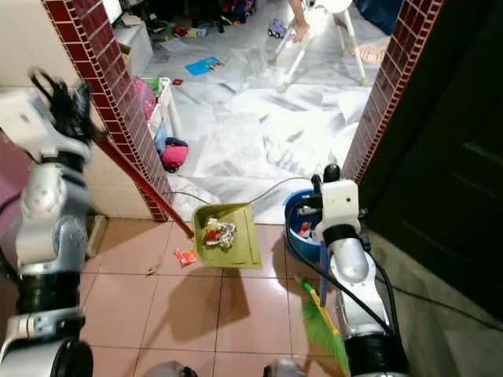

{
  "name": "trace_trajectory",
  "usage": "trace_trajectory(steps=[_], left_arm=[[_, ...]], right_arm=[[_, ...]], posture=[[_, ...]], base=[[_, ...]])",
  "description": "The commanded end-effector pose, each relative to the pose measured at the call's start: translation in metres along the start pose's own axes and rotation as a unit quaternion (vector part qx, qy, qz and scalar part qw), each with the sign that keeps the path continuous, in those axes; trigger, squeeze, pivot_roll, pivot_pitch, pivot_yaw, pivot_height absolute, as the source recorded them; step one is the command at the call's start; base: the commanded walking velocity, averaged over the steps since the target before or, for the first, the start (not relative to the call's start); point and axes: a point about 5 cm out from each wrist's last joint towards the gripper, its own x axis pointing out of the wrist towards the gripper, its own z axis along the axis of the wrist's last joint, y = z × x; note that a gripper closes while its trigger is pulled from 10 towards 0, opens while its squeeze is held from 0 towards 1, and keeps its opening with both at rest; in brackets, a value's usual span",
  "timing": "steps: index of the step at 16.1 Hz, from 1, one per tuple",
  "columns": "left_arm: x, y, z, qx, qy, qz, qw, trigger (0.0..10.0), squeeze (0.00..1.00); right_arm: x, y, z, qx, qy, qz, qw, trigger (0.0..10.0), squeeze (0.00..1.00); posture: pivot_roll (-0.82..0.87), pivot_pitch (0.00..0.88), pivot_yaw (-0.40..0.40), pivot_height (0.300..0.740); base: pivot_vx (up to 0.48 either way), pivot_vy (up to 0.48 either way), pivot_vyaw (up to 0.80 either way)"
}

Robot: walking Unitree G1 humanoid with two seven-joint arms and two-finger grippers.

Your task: Sweep floor

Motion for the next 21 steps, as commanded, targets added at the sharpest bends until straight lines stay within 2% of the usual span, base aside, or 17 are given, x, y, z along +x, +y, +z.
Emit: trace_trajectory(steps=[1, 3, 5, 6, 10, 14, 16, 21], left_arm=[[0.007, -0.005, 0.021, -0.017, -0.048, -0.005, 0.999, 10.0, 0.0], [0.008, -0.014, 0.025, -0.033, -0.06, -0.009, 0.998, 10.0, 0.0], [0.012, -0.015, 0.031, -0.049, -0.072, 0.001, 0.996, 10.0, 0.0], [0.019, -0.015, 0.042, -0.06, -0.089, 0.004, 0.994, 10.0, 0.0], [0.027, -0.014, 0.06, -0.066, -0.117, 0.003, 0.991, 10.0, 0.0], [0.028, -0.013, 0.055, -0.067, -0.111, 0.006, 0.992, 10.0, 0.0], [0.027, -0.017, 0.05, -0.069, -0.099, 0.001, 0.993, 10.0, 0.0], [0.027, -0.021, 0.046, -0.042, -0.099, -0.004, 0.994, 10.0, 0.0]], right_arm=[[0.003, -0.001, 0.003, -0.001, -0.008, 0.0, 1.0, 10.0, 0.0], [0.002, -0.002, 0.002, -0.003, -0.007, -0.001, 1.0, 10.0, 0.0], [0.001, -0.003, 0.001, -0.004, -0.005, -0.001, 1.0, 10.0, 0.0], [0.0, -0.002, 0.0, -0.005, -0.002, 0.002, 1.0, 10.0, 0.0], [0.0, -0.001, -0.001, -0.006, -0.001, 0.005, 1.0, 10.0, 0.0], [-0.001, 0.001, -0.002, -0.005, -0.001, 0.01, 1.0, 10.0, 0.0], [-0.001, 0.001, -0.002, -0.005, -0.001, 0.012, 1.0, 10.0, 0.0], [-0.001, 0.003, -0.003, -0.005, -0.001, 0.016, 1.0, 10.0, 0.0]], posture=[[-0.07, 0.0, 0.039, 0.74], [-0.08, 0.0, 0.044, 0.74], [-0.08, 0.0, 0.043, 0.74], [-0.08, 0.0, 0.043, 0.74], [-0.08, 0.0, 0.042, 0.74], [-0.08, 0.0, 0.045, 0.74], [-0.08, 0.0, 0.046, 0.74], [-0.08, 0.0, 0.048, 0.74]], base=[[0.0, 0.0, -0.8], [0.174, 0.0, -0.8], [0.364, 0.0, -0.8], [0.364, 0.0, -0.8], [0.442, 0.0, -0.8], [0.467, 0.0, -0.63], [0.431, 0.0, 0.0], [0.0, 0.0, 0.0]])
